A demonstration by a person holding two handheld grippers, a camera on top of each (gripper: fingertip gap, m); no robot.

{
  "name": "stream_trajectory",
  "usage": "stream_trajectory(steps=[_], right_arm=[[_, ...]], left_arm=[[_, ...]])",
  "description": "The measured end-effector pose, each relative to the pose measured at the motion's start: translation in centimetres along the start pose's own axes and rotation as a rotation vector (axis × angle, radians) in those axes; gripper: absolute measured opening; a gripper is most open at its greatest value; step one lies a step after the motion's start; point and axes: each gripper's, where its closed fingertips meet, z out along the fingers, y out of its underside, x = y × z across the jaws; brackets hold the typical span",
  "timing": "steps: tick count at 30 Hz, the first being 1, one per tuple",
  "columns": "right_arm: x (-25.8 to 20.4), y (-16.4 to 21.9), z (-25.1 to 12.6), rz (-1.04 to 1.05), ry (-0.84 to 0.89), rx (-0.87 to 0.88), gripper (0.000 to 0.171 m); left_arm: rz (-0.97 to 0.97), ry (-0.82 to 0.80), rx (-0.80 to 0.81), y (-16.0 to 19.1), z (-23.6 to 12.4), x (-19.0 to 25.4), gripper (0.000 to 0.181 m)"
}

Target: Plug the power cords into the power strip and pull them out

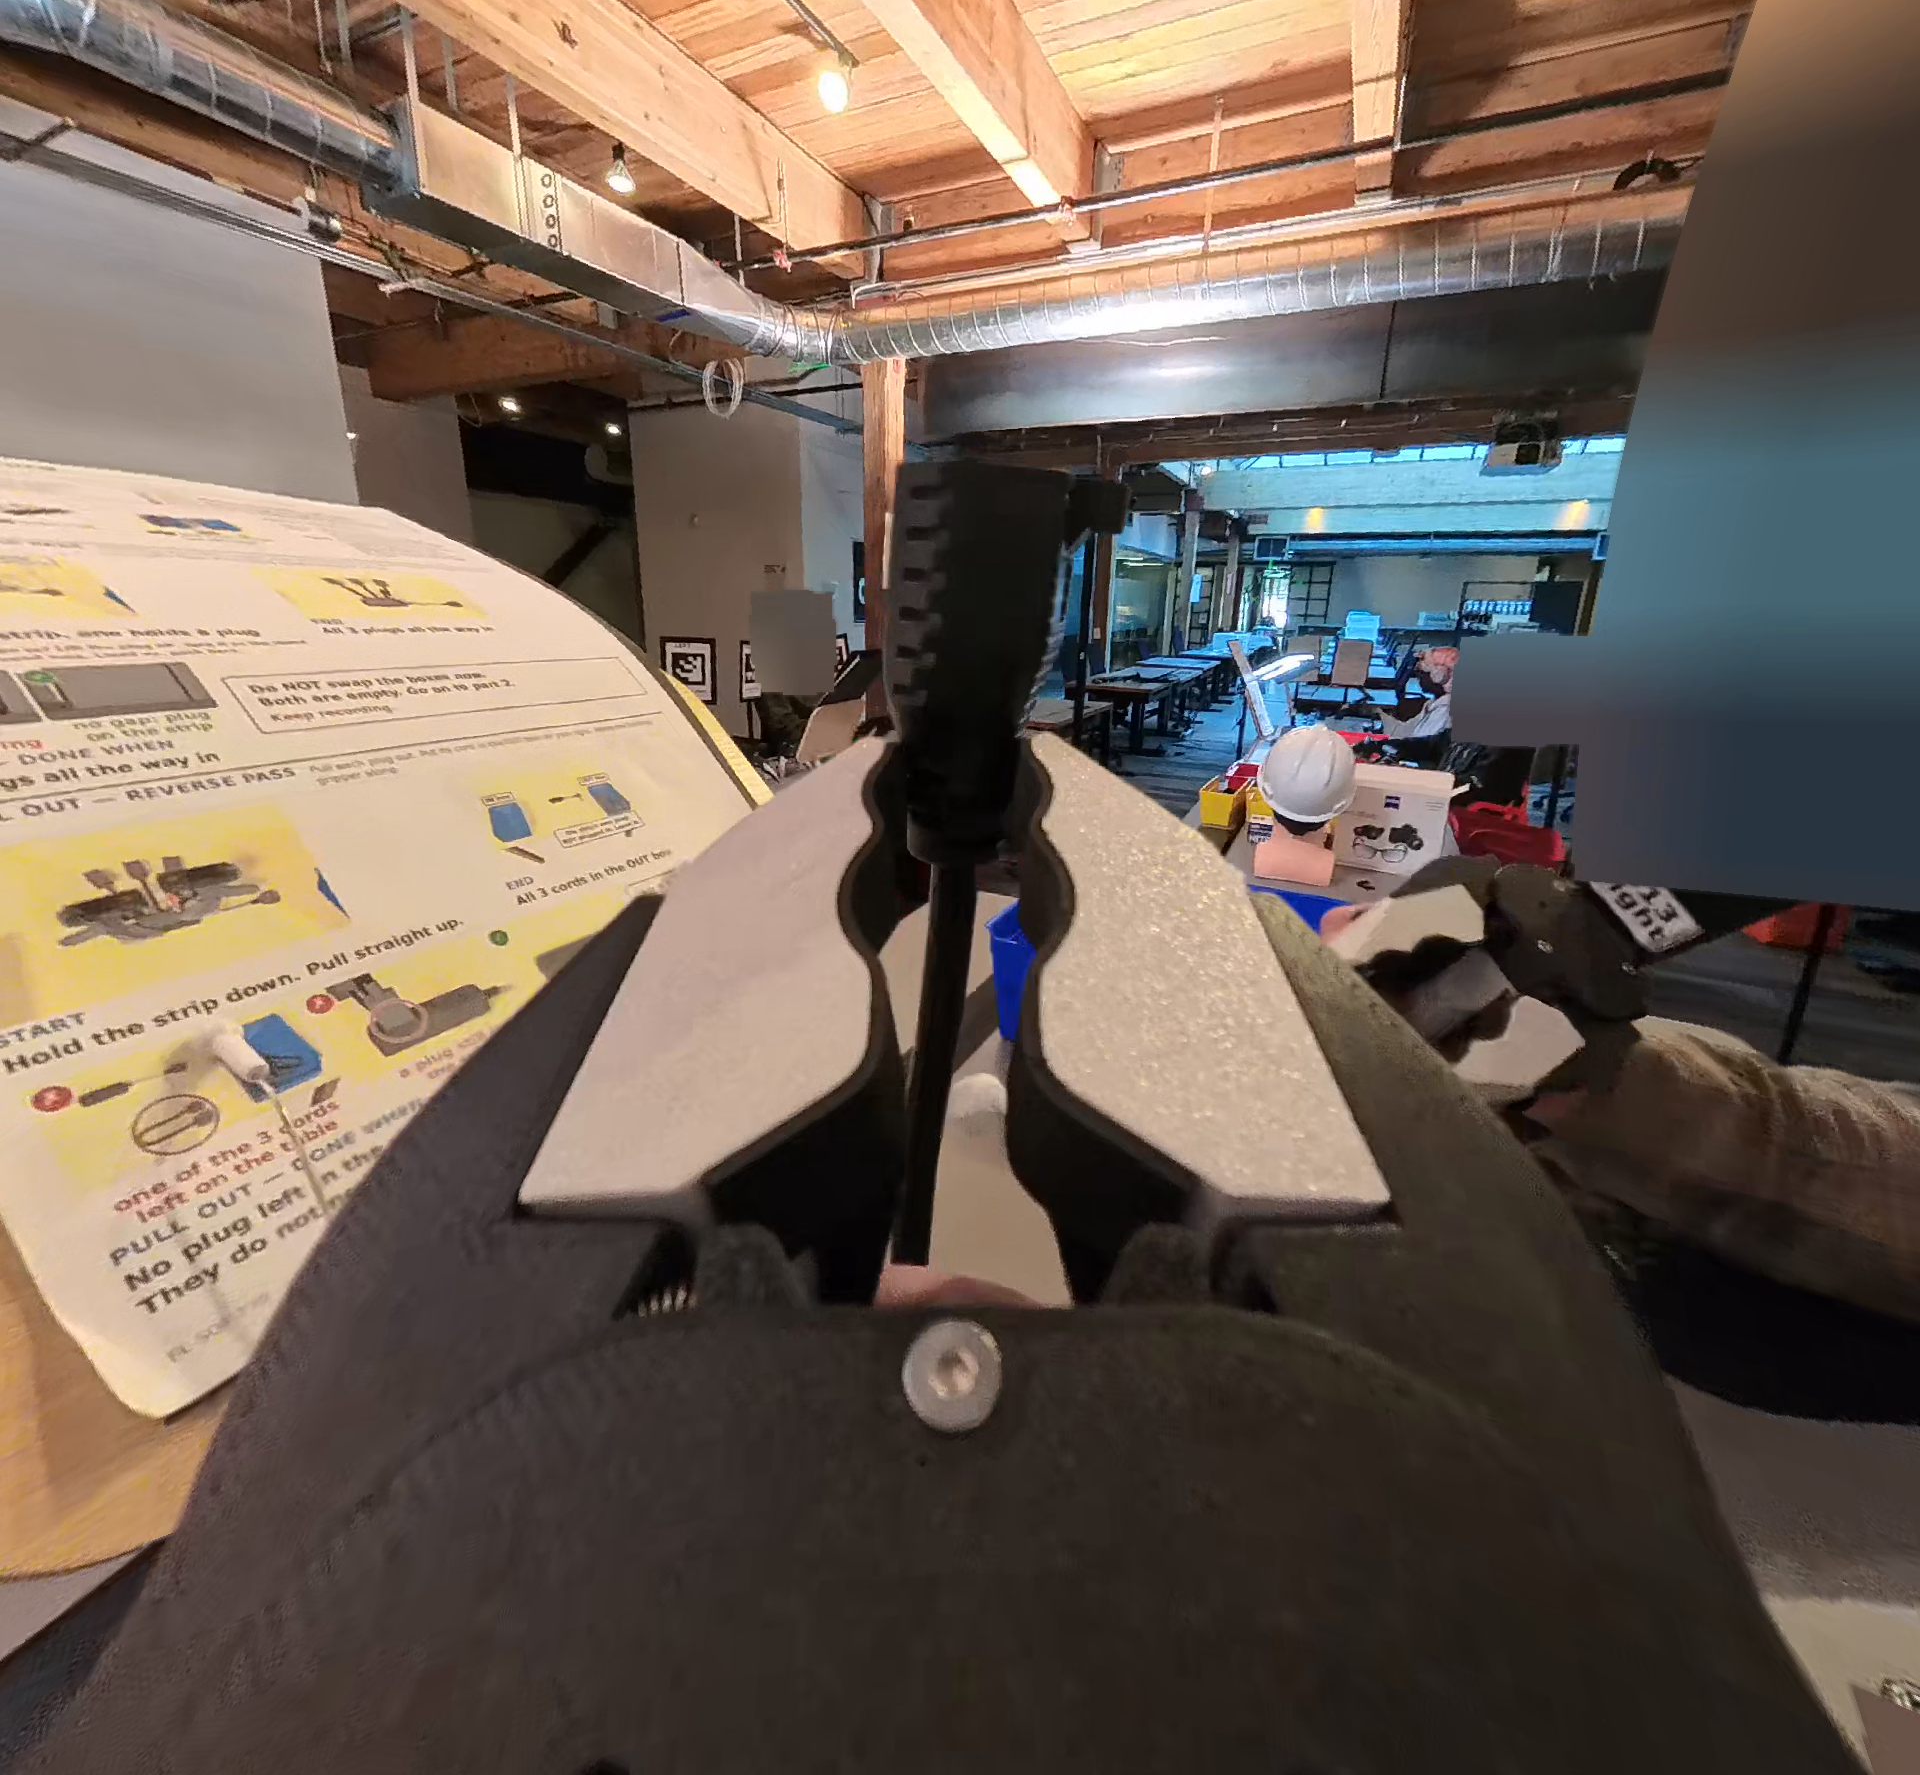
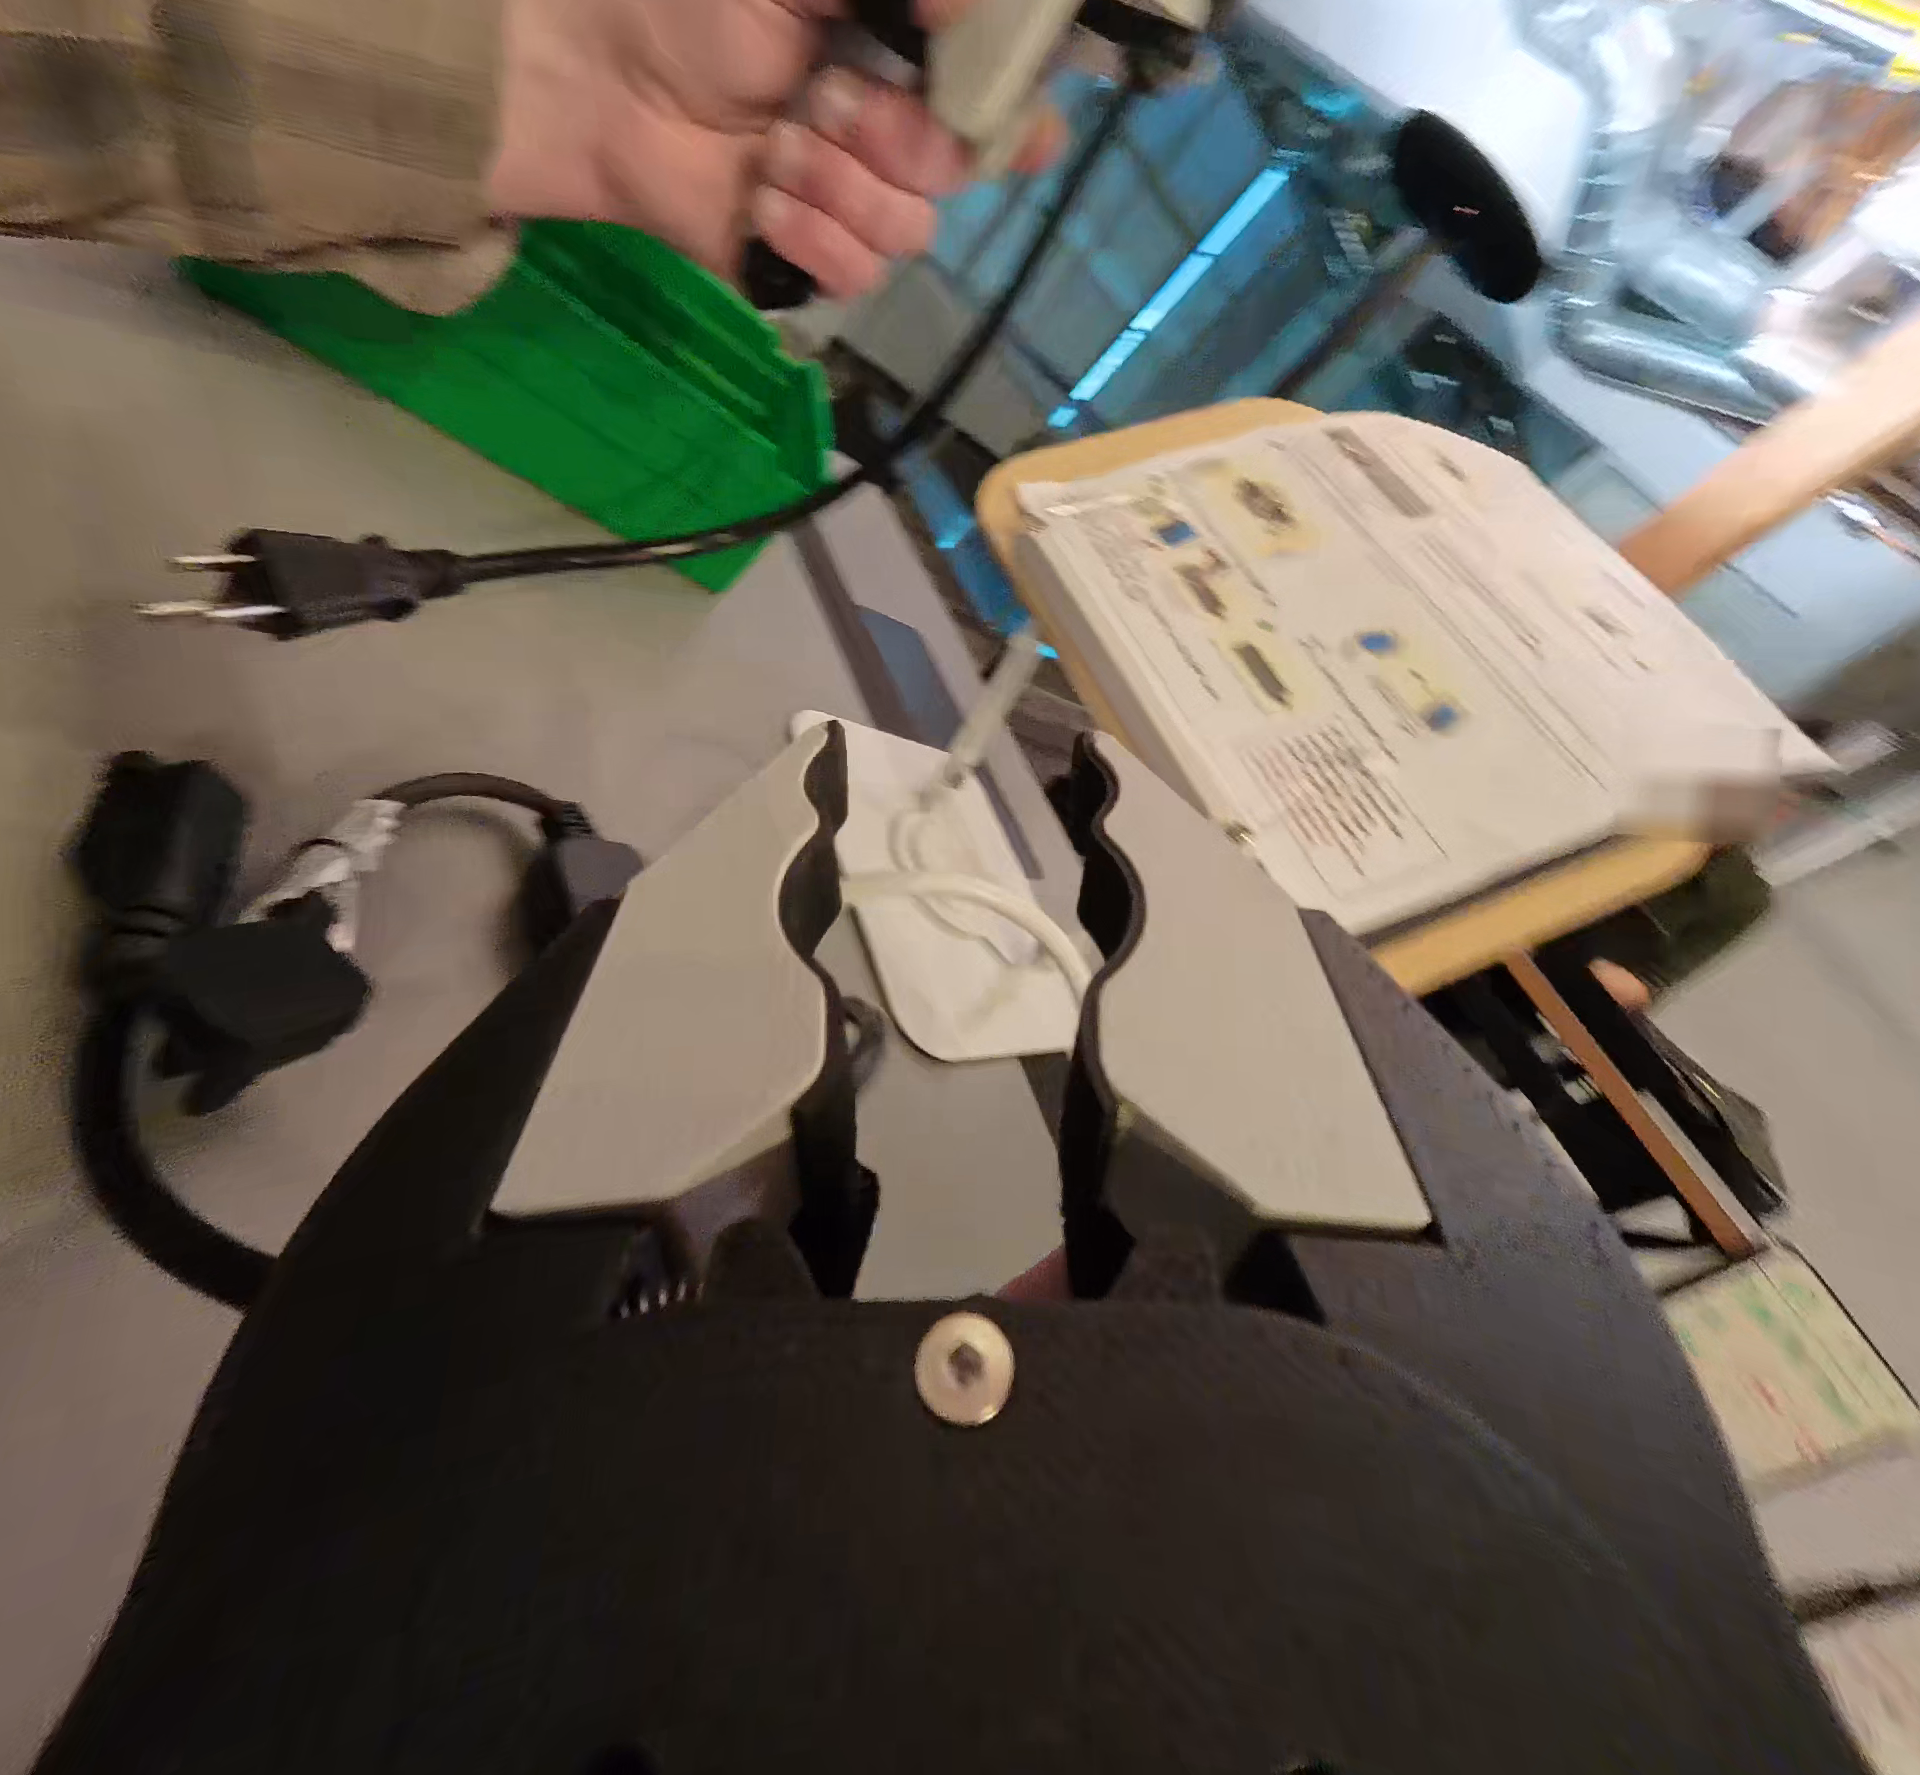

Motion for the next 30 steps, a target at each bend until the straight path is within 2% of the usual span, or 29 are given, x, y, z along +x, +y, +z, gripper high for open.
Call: stream_trajectory(steps=[1, 2, 5, 8, 11, 15, 20, 24, 26, 30], right_arm=[[-1.1, -0.7, 0.5, -0.022, -0.062, 0.003, 0.042], [-2.3, -1.3, 1.0, -0.050, -0.113, 0.001, 0.042], [-6.0, -1.8, 2.3, -0.180, -0.275, -0.045, 0.043], [-10.1, -1.0, 3.2, -0.416, -0.439, -0.117, 0.042], [-12.9, -0.3, 3.8, -0.649, -0.573, -0.164, 0.049], [-15.0, 0.5, 4.7, -0.855, -0.715, -0.184, 0.059], [-18.2, 1.3, 5.3, -0.956, -0.919, -0.181, 0.058], [-20.0, 1.3, 6.1, -0.944, -0.995, -0.185, 0.026], [-20.3, 0.9, 6.3, -0.871, -1.016, -0.198, 0.024], [-18.3, 0.1, 7.6, -0.757, -0.929, -0.238, 0.022]], left_arm=[[-0.010, 0.005, 0.003, 0.1, 0.1, 0.1, 0.012], [-0.031, 0.009, 0.005, 0.2, 0.3, 0.2, 0.018], [-0.067, 0.024, 0.001, 0.6, 0.8, 0.4, 0.018], [-0.078, 0.029, -0.027, 1.0, 1.1, 0.7, 0.018], [-0.100, 0.062, -0.035, 1.1, 1.5, 1.4, 0.018], [-0.112, 0.103, -0.058, 1.4, 2.0, 2.7, 0.018], [-0.140, 0.178, -0.065, 1.4, 2.5, 4.5, 0.018], [-0.159, 0.217, -0.073, 1.5, 3.0, 5.6, 0.018], [-0.155, 0.215, -0.087, 1.8, 3.1, 5.7, 0.018], [-0.153, 0.158, -0.111, 2.3, 3.0, 4.3, 0.019]])
